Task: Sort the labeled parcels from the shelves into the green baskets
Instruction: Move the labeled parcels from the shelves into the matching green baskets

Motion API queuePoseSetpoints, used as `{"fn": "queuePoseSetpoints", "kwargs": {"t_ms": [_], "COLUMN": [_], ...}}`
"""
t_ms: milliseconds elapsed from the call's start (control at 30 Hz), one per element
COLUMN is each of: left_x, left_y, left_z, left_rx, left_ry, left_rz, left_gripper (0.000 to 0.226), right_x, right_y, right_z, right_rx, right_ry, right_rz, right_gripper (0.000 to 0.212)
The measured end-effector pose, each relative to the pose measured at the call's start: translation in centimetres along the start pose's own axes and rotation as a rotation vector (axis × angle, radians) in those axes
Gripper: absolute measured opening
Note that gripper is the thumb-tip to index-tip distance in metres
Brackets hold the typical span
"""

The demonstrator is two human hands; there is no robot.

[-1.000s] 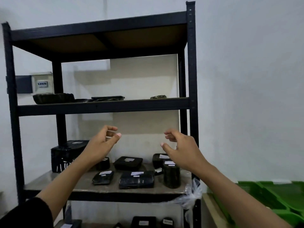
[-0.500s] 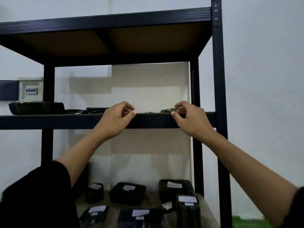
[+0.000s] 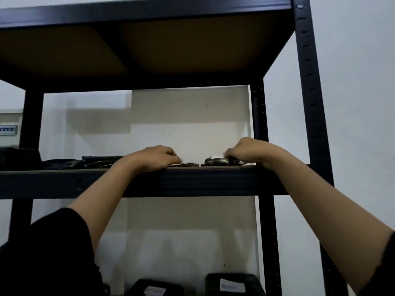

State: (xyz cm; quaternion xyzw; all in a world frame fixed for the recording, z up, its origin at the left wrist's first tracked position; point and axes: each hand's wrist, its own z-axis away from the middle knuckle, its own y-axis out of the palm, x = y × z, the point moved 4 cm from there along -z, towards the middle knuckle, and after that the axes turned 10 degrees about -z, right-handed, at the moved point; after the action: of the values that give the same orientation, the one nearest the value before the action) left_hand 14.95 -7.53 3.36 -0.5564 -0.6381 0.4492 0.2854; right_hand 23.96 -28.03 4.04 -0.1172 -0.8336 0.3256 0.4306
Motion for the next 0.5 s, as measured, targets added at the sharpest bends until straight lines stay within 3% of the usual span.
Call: {"fn": "queuePoseSetpoints", "kwargs": {"t_ms": [100, 233, 300, 500], "left_x": [-0.3, -0.7, -0.7, -1.0], "left_y": [0.0, 0.1, 0.2, 0.4], "left_z": [-0.1, -0.1, -0.1, 0.2], "left_rx": [0.037, 0.041, 0.024, 0.026], "left_ry": [0.067, 0.138, 0.161, 0.173], "left_rz": [0.043, 0.115, 0.158, 0.177], "left_gripper": [0.035, 0.036, 0.035, 0.035], "right_x": [-0.4, 0.1, 0.2, -0.2], "right_y": [-0.3, -0.7, -1.0, -1.3], "right_z": [0.0, 0.9, 1.1, 1.4], "right_rx": [0.015, 0.045, 0.044, 0.086], "right_ry": [-0.046, -0.207, -0.274, -0.327], "right_rz": [-0.131, -0.438, -0.534, -0.602], "right_gripper": [0.031, 0.017, 0.020, 0.021]}}
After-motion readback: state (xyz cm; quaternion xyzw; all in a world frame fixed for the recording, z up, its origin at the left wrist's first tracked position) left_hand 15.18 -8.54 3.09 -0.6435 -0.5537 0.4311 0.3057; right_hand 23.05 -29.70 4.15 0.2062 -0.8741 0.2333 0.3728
